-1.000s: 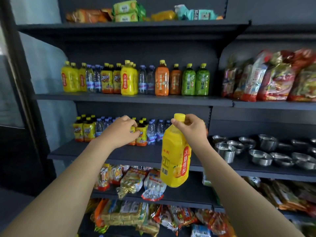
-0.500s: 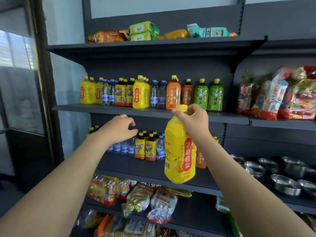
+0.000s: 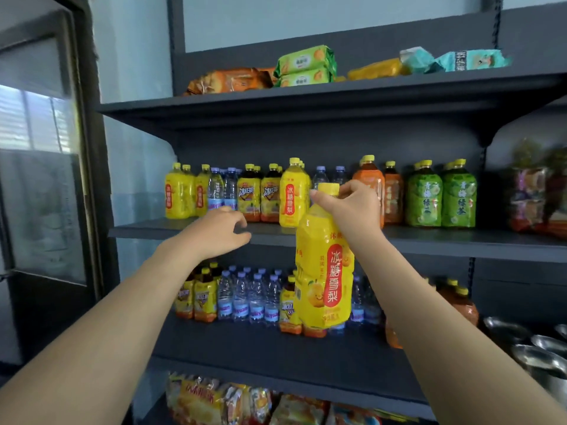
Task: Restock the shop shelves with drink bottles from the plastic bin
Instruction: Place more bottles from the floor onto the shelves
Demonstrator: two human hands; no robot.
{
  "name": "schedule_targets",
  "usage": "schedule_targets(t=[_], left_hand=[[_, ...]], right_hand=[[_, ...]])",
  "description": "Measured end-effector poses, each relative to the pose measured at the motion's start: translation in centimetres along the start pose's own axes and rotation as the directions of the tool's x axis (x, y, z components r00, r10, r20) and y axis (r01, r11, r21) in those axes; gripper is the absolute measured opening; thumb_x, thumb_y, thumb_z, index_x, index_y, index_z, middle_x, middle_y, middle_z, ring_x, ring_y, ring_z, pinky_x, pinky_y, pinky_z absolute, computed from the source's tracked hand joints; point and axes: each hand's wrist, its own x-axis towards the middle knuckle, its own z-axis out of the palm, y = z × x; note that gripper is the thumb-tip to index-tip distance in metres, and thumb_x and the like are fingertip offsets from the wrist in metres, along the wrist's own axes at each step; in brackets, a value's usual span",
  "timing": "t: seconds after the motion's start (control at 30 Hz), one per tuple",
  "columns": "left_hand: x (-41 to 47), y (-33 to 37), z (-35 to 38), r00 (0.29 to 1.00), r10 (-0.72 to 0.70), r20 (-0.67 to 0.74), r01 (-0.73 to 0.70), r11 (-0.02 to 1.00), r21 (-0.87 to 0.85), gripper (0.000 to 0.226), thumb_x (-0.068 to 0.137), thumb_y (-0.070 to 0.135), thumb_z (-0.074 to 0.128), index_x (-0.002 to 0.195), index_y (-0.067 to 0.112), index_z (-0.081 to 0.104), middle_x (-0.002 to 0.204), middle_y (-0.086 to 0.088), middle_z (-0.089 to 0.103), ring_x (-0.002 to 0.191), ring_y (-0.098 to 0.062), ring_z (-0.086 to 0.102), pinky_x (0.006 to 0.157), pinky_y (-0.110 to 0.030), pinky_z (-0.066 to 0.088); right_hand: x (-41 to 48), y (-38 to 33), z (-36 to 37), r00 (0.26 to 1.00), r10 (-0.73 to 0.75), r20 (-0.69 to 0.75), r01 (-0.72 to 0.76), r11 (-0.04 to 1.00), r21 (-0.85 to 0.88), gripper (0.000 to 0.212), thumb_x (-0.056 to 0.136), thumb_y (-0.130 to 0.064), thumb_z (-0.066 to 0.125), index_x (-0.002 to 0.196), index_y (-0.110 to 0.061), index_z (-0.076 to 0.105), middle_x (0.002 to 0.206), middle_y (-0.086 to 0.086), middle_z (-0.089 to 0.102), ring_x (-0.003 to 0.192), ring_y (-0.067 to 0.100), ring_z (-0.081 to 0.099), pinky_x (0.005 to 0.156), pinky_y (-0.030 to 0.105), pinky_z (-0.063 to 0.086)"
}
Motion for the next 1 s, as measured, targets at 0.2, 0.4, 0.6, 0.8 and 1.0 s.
schedule_targets(t=[0.2, 0.4, 0.6, 0.8, 1.0], left_hand=[[4.5, -7.0, -0.3, 0.997, 0.017, -0.079, -0.017, 1.0, 0.003, 0.037, 0.091, 0.037, 0.051, 0.121, 0.016, 0.055, 0.128, -0.004, 0.048, 0.116, -0.02, 0.047, 0.095, -0.031, 0.038], [9.0, -12.8, 0.6, 0.991, -0.01, -0.13, 0.009, 1.0, -0.008, 0.036, 0.091, 0.035, 0.052, 0.12, 0.015, 0.056, 0.126, -0.005, 0.048, 0.113, -0.02, 0.047, 0.091, -0.03, 0.038], [12.6, -16.6, 2.3, 0.987, -0.079, -0.139, 0.082, 0.996, 0.016, 0.035, 0.091, 0.034, 0.053, 0.12, 0.015, 0.057, 0.125, -0.007, 0.049, 0.113, -0.023, 0.047, 0.09, -0.031, 0.038], [15.3, -19.8, 2.6, 0.98, -0.148, -0.131, 0.151, 0.988, 0.011, 0.033, 0.09, 0.032, 0.054, 0.117, 0.014, 0.059, 0.125, -0.009, 0.049, 0.112, -0.024, 0.048, 0.09, -0.03, 0.038], [16.9, -23.2, 3.3, 0.98, -0.157, -0.122, 0.163, 0.986, 0.039, 0.037, 0.091, 0.034, 0.053, 0.121, 0.013, 0.057, 0.127, -0.011, 0.049, 0.117, -0.025, 0.046, 0.095, -0.029, 0.035]], right_hand=[[3.7, -1.1, 7.9, 1.0, -0.005, -0.027, 0.006, 0.999, 0.033, 0.043, 0.072, -0.047, 0.077, 0.084, -0.012, 0.055, 0.074, -0.002, 0.053, 0.069, 0.011, 0.049, 0.061, 0.027, 0.046], [7.5, -0.3, 14.9, 1.0, -0.018, 0.013, 0.018, 0.998, 0.056, 0.046, 0.069, -0.047, 0.078, 0.081, -0.01, 0.054, 0.066, -0.004, 0.046, 0.062, 0.01, 0.043, 0.057, 0.027, 0.04], [11.8, 0.5, 20.2, 0.998, -0.029, 0.049, 0.023, 0.991, 0.132, 0.045, 0.067, -0.049, 0.079, 0.077, -0.015, 0.051, 0.068, -0.006, 0.046, 0.061, 0.01, 0.043, 0.054, 0.026, 0.039], [15.3, 0.2, 24.0, 0.999, -0.025, 0.032, 0.018, 0.982, 0.19, 0.046, 0.066, -0.051, 0.079, 0.071, -0.022, 0.044, 0.072, -0.007, 0.048, 0.069, 0.011, 0.048, 0.061, 0.027, 0.043], [17.3, -1.3, 27.2, 0.999, -0.048, 0.018, 0.043, 0.975, 0.218, 0.046, 0.066, -0.051, 0.079, 0.07, -0.024, 0.043, 0.079, -0.005, 0.053, 0.081, 0.016, 0.057, 0.073, 0.033, 0.052]])
